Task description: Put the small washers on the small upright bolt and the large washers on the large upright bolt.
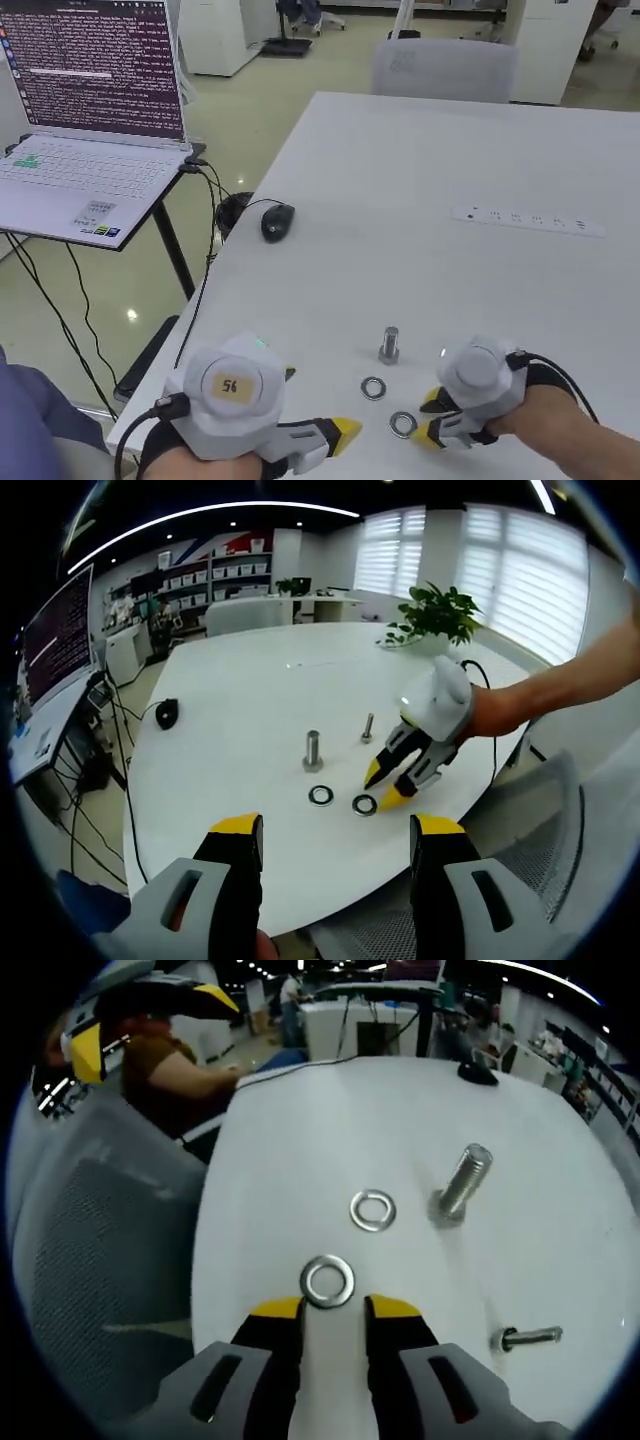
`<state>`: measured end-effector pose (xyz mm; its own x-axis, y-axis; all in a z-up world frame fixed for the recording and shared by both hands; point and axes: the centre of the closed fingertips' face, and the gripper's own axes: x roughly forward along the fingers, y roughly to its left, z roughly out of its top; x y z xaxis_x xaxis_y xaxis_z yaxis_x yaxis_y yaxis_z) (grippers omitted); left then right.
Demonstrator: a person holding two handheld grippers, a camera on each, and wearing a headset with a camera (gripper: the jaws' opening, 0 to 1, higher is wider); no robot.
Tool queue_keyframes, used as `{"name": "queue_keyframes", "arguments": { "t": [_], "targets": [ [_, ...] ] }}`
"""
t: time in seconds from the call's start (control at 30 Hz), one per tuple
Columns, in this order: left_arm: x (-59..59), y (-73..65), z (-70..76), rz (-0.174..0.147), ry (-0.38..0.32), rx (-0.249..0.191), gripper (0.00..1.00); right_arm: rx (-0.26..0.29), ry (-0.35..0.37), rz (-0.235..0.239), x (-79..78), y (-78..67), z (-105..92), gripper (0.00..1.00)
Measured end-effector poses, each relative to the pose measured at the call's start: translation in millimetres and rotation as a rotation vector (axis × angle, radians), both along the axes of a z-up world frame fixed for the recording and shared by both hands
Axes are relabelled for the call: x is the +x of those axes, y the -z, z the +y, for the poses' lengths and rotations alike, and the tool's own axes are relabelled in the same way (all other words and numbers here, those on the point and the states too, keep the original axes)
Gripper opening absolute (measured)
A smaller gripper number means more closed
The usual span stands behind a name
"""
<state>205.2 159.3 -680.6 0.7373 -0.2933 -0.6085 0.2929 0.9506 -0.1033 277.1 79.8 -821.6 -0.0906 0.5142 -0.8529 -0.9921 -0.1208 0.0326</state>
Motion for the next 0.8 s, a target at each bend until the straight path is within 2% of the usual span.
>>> {"name": "queue_keyframes", "arguments": {
  "t": [0.1, 0.13, 0.23, 0.33, 0.67, 0.8],
  "targets": [
    [-0.7, -0.8, -0.4, -0.003, -0.001, -0.001, 0.59, -0.017, -0.066, -0.007, -5.6, 1.8, 6.9, 0.27],
    [-1.1, -0.9, -0.3, -0.003, -0.002, -0.001, 0.59, -0.011, -0.099, -0.026, -4.6, 0.9, 9.9, 0.27],
    [-3.3, -0.7, 0.8, -0.003, -0.006, 0.0, 0.59, -0.048, -0.145, -0.038, -4.7, 1.6, 10.0, 0.27],
    [-5.7, 0.8, 2.1, 0.001, -0.009, 0.0, 0.59, -0.059, -0.181, -0.047, -4.8, 2.0, 11.1, 0.28],
    [-2.5, -1.6, 0.2, -0.005, -0.007, -0.002, 0.59, -0.088, -0.243, -0.052, -6.1, 2.4, 9.7, 0.25],
    [-1.3, -3.2, -1.5, -0.007, -0.001, 0.0, 0.59, -0.09, -0.226, -0.047, -5.9, 2.3, 9.3, 0.24]
  ]
}}
